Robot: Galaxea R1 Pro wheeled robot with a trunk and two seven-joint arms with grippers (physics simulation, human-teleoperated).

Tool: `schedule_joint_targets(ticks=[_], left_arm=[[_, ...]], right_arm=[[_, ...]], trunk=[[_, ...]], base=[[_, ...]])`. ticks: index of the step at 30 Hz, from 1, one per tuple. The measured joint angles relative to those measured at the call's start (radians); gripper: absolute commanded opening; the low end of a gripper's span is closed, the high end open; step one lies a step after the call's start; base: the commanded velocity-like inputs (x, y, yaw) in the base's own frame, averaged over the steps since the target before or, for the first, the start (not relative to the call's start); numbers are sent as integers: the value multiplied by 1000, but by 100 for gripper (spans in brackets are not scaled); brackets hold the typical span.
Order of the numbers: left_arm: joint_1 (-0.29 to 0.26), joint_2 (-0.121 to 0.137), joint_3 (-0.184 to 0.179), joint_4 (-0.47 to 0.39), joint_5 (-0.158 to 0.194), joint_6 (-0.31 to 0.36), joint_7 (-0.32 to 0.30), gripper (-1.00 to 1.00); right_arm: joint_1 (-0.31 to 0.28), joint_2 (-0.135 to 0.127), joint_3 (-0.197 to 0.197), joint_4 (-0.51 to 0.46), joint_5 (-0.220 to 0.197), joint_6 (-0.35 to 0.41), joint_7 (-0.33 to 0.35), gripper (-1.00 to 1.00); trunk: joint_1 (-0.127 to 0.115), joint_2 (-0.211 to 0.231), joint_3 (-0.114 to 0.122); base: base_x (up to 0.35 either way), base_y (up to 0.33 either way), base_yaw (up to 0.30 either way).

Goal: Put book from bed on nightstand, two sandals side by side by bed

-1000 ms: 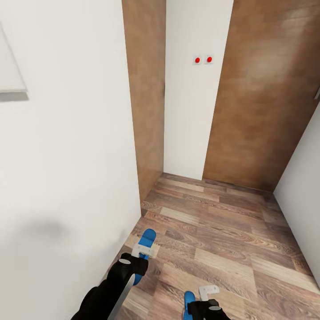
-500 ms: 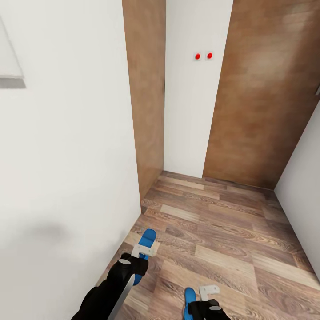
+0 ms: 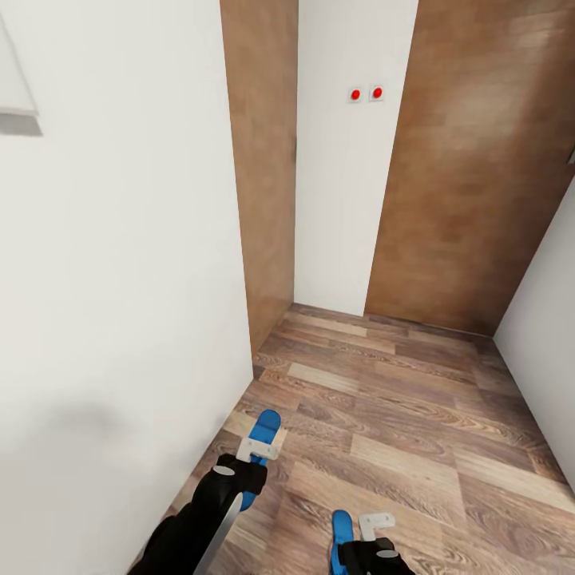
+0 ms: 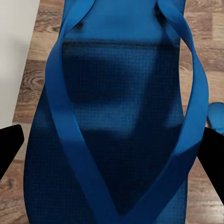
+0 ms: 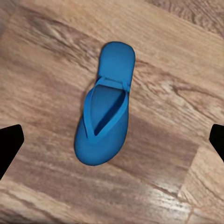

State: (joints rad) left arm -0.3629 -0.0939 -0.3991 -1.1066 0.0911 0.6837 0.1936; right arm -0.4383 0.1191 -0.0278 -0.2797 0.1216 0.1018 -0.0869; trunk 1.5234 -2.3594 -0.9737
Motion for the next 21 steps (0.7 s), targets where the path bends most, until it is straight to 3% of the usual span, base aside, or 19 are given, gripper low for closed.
schedule_joint_targets(ticks=[21], left_arm=[[0, 0, 0, 53, 0, -6, 0, -100]], right_arm=[[0, 4, 0, -1, 0, 0, 0, 100]], trunk=[[77, -140, -63]], base=[[0, 0, 0]])
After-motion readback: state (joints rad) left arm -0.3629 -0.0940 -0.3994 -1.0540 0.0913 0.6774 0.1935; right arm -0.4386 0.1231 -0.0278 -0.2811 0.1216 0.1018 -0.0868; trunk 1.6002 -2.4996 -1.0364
